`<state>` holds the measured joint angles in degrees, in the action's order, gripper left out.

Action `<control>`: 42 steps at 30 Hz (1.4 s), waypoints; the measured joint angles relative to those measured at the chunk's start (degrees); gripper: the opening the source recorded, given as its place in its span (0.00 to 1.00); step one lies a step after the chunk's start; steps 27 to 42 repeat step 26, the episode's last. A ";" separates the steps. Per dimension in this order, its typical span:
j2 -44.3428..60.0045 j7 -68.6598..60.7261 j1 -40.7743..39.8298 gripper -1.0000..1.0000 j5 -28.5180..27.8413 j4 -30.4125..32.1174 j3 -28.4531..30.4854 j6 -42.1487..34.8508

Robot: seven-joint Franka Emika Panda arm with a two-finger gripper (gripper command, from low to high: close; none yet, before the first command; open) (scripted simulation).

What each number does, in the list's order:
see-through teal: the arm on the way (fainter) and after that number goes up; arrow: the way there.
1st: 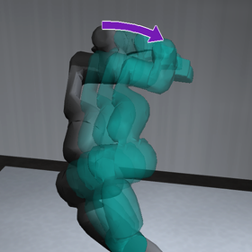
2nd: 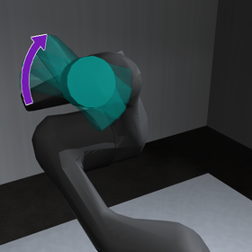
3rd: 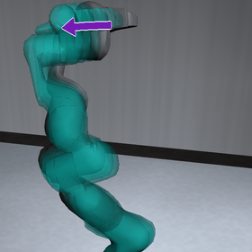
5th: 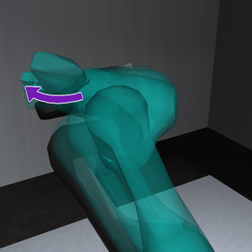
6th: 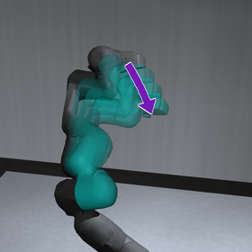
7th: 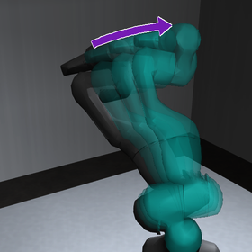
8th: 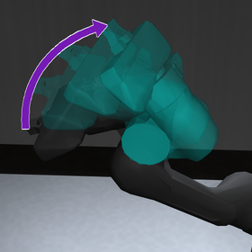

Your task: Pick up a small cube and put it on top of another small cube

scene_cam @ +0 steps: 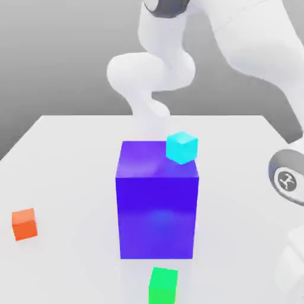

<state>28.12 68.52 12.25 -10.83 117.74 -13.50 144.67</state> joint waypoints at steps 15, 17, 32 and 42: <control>-14.98 -7.15 -14.71 0.00 8.23 24.11 8.57 10.28; -11.90 -6.65 -14.45 1.00 7.54 24.03 9.04 13.27; -15.27 -7.14 -14.63 1.00 8.25 24.25 8.78 10.11; -15.27 -7.14 -14.63 1.00 8.25 24.25 8.78 10.11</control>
